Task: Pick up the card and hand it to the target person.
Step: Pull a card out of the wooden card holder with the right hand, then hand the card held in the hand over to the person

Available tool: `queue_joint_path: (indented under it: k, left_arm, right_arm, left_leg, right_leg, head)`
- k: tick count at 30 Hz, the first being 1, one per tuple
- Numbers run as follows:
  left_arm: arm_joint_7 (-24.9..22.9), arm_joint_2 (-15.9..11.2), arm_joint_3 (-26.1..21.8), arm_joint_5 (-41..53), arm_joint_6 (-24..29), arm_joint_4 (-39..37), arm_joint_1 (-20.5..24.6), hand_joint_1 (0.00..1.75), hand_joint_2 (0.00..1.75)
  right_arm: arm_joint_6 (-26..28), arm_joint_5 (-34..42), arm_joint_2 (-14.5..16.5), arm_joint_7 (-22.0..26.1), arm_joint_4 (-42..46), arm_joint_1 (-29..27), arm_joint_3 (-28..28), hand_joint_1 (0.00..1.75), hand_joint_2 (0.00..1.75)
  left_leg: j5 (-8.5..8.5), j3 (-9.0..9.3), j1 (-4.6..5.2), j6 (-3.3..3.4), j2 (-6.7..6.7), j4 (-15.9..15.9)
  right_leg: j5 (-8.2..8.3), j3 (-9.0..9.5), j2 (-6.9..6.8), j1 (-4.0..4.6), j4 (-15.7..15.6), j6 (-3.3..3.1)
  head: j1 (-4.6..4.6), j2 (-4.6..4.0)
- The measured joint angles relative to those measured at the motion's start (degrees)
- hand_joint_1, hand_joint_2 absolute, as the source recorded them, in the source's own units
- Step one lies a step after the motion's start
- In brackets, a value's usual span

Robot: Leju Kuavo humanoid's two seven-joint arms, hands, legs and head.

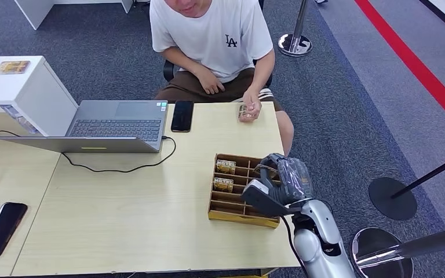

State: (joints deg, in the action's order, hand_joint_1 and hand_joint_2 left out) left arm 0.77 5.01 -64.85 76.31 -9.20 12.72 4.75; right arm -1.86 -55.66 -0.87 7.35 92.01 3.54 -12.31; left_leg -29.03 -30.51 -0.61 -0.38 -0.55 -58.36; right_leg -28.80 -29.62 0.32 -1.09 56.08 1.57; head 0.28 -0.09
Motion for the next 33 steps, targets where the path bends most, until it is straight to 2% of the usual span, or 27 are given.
queue_joint_path:
  k: [8,17,26,33]
  left_arm:
    - [0.4,0.0,0.0,0.0,0.1,0.0,0.0,0.0,1.75]
    - [0.4,0.0,0.0,0.2,0.1,0.0,0.0,0.0,1.75]
    - [0.7,0.0,0.0,0.6,0.0,0.0,0.2,0.0,1.75]
    - [0.6,0.0,0.0,1.0,-0.1,0.0,0.4,0.0,1.75]
  right_arm:
    - [-0.6,4.7,-1.4,4.4,4.8,-1.0,0.0,1.47,1.75]
    - [-3.6,15.6,-2.5,10.5,7.0,0.0,0.4,1.47,1.75]
    - [-4.4,22.6,-2.3,12.6,2.4,8.1,1.1,1.47,1.75]
    - [0.1,23.8,0.2,15.2,-6.0,15.8,1.3,1.47,1.75]
  left_leg:
    - [0.0,0.01,0.0,0.0,0.0,0.0]
    - [0.0,-0.01,0.0,0.0,0.0,0.0]
    - [0.05,0.0,0.0,0.03,0.01,0.0]
    - [0.06,0.0,0.0,0.03,0.01,0.0]
  right_leg:
    - [0.0,0.0,0.0,0.0,0.0,0.0]
    - [0.0,0.01,0.0,0.0,0.0,0.0]
    - [0.02,0.05,0.01,0.0,0.0,0.02]
    - [0.03,0.03,0.02,0.0,0.0,0.01]
  head:
    - [0.01,0.0]
    - [0.0,0.0]
    - [0.0,0.0]
    - [-0.01,0.0]
